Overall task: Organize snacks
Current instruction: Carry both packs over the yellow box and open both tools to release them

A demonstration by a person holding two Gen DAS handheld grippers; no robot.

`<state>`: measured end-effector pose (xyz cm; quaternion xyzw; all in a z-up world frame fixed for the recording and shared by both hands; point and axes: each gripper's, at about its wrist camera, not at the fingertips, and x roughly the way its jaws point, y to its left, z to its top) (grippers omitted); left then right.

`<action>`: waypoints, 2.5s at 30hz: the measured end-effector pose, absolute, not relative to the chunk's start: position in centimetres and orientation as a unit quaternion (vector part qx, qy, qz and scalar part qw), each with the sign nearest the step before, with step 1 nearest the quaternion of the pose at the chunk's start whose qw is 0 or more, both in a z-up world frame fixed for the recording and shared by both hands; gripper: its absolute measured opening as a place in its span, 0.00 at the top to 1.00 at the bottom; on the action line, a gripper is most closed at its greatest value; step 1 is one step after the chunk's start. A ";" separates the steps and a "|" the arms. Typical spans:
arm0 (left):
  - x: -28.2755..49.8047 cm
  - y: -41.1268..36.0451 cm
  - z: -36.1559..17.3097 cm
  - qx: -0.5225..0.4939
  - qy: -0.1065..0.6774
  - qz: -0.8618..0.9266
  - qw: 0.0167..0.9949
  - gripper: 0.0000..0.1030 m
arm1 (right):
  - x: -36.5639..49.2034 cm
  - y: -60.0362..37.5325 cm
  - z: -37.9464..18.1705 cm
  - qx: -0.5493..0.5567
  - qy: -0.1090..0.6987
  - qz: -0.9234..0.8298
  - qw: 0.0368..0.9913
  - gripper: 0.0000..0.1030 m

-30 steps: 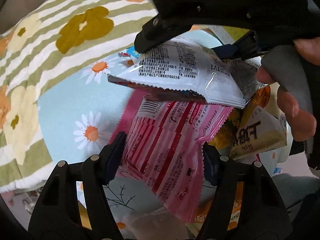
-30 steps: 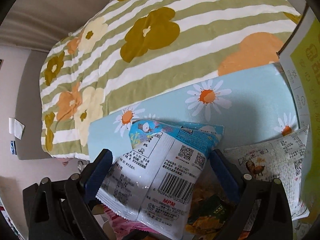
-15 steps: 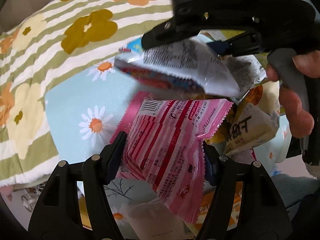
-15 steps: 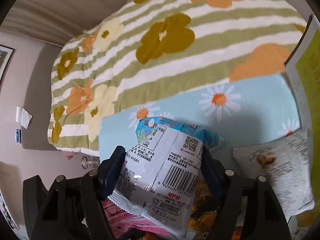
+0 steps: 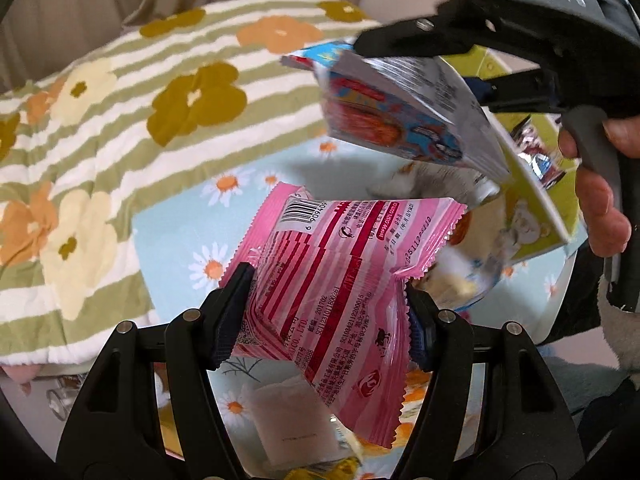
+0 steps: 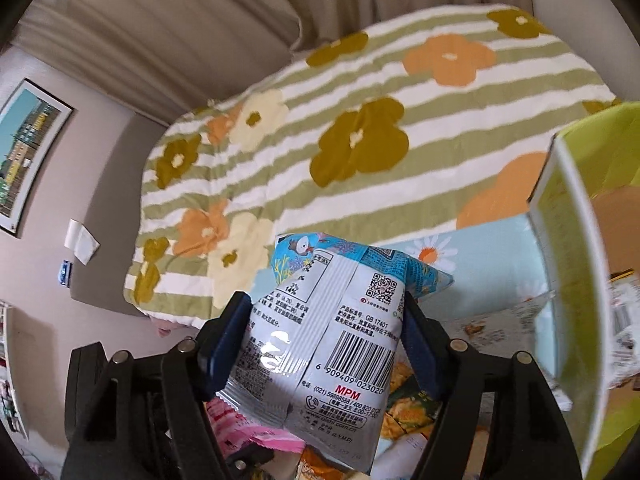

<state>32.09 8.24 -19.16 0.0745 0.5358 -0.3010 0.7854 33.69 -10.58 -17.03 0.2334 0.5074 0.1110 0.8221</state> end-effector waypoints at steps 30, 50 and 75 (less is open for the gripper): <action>29.3 -22.8 -12.4 0.029 0.496 -0.273 0.824 0.39 | 24.1 -40.8 -10.3 0.246 0.414 0.097 0.871 0.33; 32.7 -28.0 -16.4 0.124 0.504 -0.221 0.825 0.00 | 26.6 -45.2 -13.6 0.258 0.443 0.106 0.852 0.33; 27.3 -19.9 -13.1 0.029 0.495 -0.169 0.852 0.00 | 25.0 -42.2 -13.6 0.143 0.456 0.087 0.874 0.05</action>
